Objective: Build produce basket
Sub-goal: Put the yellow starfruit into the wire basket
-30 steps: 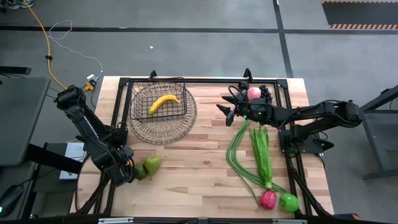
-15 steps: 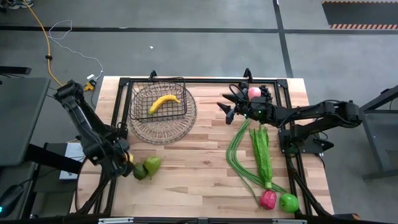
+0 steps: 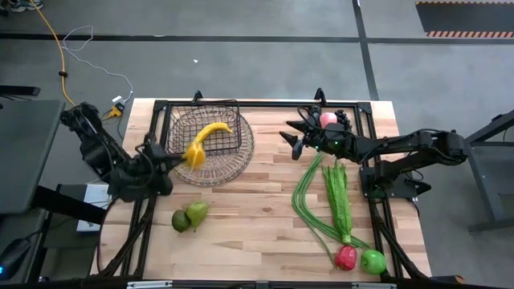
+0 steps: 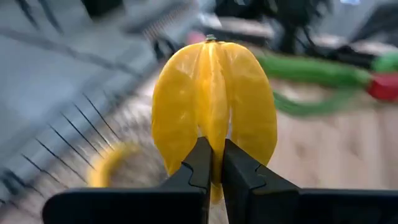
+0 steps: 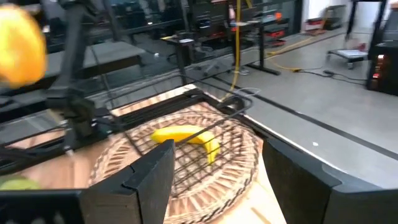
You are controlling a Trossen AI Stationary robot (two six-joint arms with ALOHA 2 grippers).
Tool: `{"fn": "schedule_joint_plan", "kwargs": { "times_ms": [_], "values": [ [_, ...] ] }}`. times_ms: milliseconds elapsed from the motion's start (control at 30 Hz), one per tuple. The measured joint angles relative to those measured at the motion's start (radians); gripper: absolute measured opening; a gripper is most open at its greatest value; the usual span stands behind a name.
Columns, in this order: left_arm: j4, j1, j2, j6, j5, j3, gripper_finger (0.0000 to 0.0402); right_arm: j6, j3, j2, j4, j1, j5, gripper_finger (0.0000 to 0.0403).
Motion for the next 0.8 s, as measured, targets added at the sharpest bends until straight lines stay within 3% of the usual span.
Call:
{"fn": "schedule_joint_plan", "kwargs": {
  "times_ms": [133,333,467,633,800],
  "values": [
    [0.267,0.069,-0.073,0.3,-0.011,-0.083,0.0003,-0.002,0.0,0.0,0.0,0.0,-0.036,0.0233],
    [0.803,0.255,-0.16,0.718,0.289,-0.317,0.0002,-0.023,0.0,0.0,0.003,0.0,-0.039,0.0233],
    [1.006,0.436,-0.184,0.846,0.48,-0.424,0.0002,-0.024,0.0,0.0,0.013,0.0,-0.062,0.0233],
    [1.259,0.659,-0.186,0.967,0.762,-0.546,0.0002,-0.053,0.0,0.0,0.026,0.0,-0.171,0.0233],
    [1.556,0.824,-0.202,0.993,0.944,-0.694,0.0003,-0.072,0.0,0.0,0.029,0.004,-0.23,0.0233]
  ]
}}
